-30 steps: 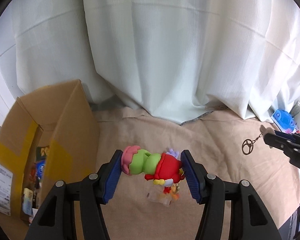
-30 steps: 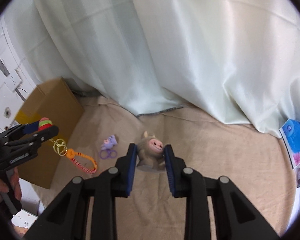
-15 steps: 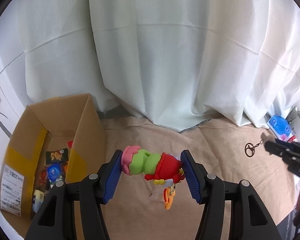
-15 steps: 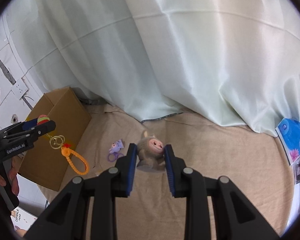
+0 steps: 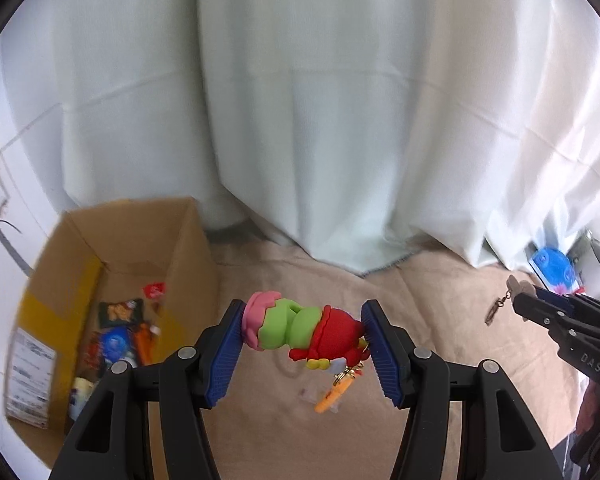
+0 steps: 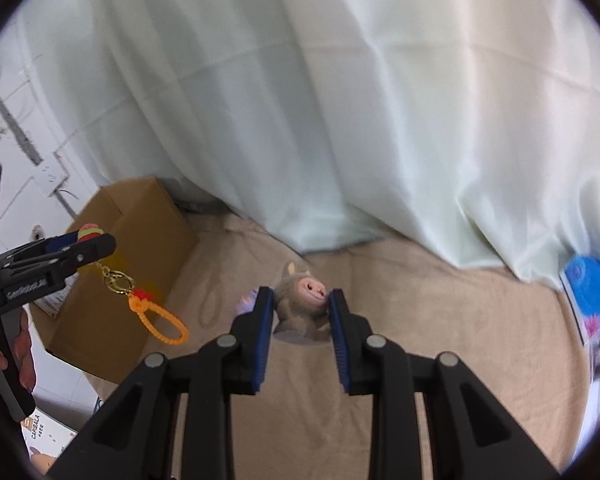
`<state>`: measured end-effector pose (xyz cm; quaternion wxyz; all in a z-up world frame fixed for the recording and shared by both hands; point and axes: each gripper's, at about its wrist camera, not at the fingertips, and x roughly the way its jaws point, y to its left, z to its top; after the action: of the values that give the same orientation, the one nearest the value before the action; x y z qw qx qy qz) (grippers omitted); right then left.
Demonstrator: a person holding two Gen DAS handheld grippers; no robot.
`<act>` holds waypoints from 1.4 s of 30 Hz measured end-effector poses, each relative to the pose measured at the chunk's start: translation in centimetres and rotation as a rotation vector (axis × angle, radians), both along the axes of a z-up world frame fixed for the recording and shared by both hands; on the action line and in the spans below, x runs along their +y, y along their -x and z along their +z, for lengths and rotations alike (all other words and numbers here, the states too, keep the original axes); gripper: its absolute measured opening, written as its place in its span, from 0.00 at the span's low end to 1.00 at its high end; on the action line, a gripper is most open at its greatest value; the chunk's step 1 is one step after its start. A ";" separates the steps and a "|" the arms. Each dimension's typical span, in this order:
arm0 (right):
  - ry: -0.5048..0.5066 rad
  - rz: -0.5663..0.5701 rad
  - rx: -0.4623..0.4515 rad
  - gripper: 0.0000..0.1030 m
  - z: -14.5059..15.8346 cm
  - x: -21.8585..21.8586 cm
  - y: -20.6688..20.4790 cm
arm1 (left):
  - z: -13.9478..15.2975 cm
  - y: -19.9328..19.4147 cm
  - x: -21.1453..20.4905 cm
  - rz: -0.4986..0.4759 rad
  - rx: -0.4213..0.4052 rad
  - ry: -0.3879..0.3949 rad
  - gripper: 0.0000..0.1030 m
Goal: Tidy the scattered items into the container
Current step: 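Carry the doll and pig keychains over the cardboard box with both tools, then open both tools to drop the doll and pig keychains into the box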
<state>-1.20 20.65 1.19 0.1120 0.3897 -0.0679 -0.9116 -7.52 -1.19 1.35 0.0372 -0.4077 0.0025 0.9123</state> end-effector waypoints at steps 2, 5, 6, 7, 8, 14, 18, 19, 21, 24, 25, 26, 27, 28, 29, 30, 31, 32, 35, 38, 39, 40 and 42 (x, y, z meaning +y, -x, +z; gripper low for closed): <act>-0.007 0.033 0.029 0.31 1.4 -1.4 0.6 | 1.6 0.1 -1.8 0.037 0.017 -0.031 0.58; -0.013 0.086 0.076 0.31 3.5 -3.7 1.9 | 3.6 0.2 -5.2 0.094 0.035 -0.091 0.58; -0.014 0.106 0.093 0.31 4.3 -4.7 2.3 | 4.1 0.2 -6.3 0.114 0.043 -0.096 0.58; -0.013 0.129 0.110 0.31 5.1 -5.8 2.9 | 4.7 0.1 -7.6 0.137 0.050 -0.095 0.58; -0.010 0.151 0.123 0.31 5.8 -6.9 3.4 | 5.2 0.0 -8.7 0.154 0.058 -0.093 0.58; 0.009 0.293 0.214 0.31 9.7 -15.2 5.9 | 6.7 -1.1 -14.7 0.252 0.091 -0.005 0.58; 0.026 0.384 0.247 0.31 11.2 -20.8 6.9 | 6.6 -2.1 -18.0 0.298 0.087 0.019 0.58; 0.029 0.404 0.252 0.31 11.5 -22.3 7.0 | 6.4 -2.4 -18.8 0.310 0.085 0.023 0.58; 0.035 0.440 0.252 0.31 11.6 -24.8 7.2 | 6.2 -2.9 -20.2 0.320 0.079 0.023 0.58; 0.039 0.486 0.234 0.31 11.1 -28.0 7.5 | 5.2 -3.2 -21.8 0.337 0.060 0.035 0.58; 0.041 0.497 0.228 0.31 11.0 -28.6 7.5 | 4.7 -3.6 -22.2 0.342 0.055 0.037 0.58; 0.038 0.505 0.219 0.31 10.7 -29.3 7.7 | 4.3 -3.8 -22.6 0.346 0.049 0.037 0.58; 0.036 0.512 0.207 0.31 10.3 -29.9 7.8 | 3.9 -4.0 -22.8 0.347 0.041 0.035 0.58; 0.037 0.519 0.192 0.31 9.8 -30.4 7.9 | 3.4 -4.2 -23.0 0.349 0.032 0.032 0.58; 0.037 0.527 0.175 0.31 9.2 -30.9 8.1 | 2.9 -4.3 -23.3 0.351 0.025 0.028 0.58; 0.029 0.532 0.160 0.31 8.5 -31.3 8.3 | 2.3 -4.4 -23.5 0.353 0.018 0.023 0.58; 0.019 0.534 0.147 0.31 7.8 -31.7 8.4 | 1.5 -4.4 -23.7 0.355 0.006 0.018 0.58; 0.010 0.537 0.126 0.31 7.0 -32.0 8.6 | 0.9 -4.4 -23.8 0.356 -0.004 0.013 0.58; -0.006 0.536 0.070 0.31 4.6 -32.4 8.8 | -1.1 -4.4 -23.7 0.346 -0.035 -0.011 0.58; -0.022 0.537 0.013 0.31 2.4 -32.8 8.9 | -3.0 -4.3 -23.6 0.343 -0.065 -0.015 0.58; -0.029 0.536 0.002 0.31 1.8 -32.8 8.8 | -3.6 -4.3 -23.5 0.344 -0.073 -0.019 0.58; -0.037 0.535 -0.008 0.31 1.3 -32.8 8.8 | -4.1 -4.3 -23.5 0.345 -0.081 -0.023 0.58; -0.043 0.532 -0.026 0.31 0.4 -32.7 8.7 | -5.0 -4.2 -23.5 0.344 -0.096 -0.036 0.58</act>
<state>-9.88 -12.05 1.64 0.3387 0.4079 0.0549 -0.8461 -3.29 -24.69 -3.63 -0.1123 -0.4447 -0.0854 0.8845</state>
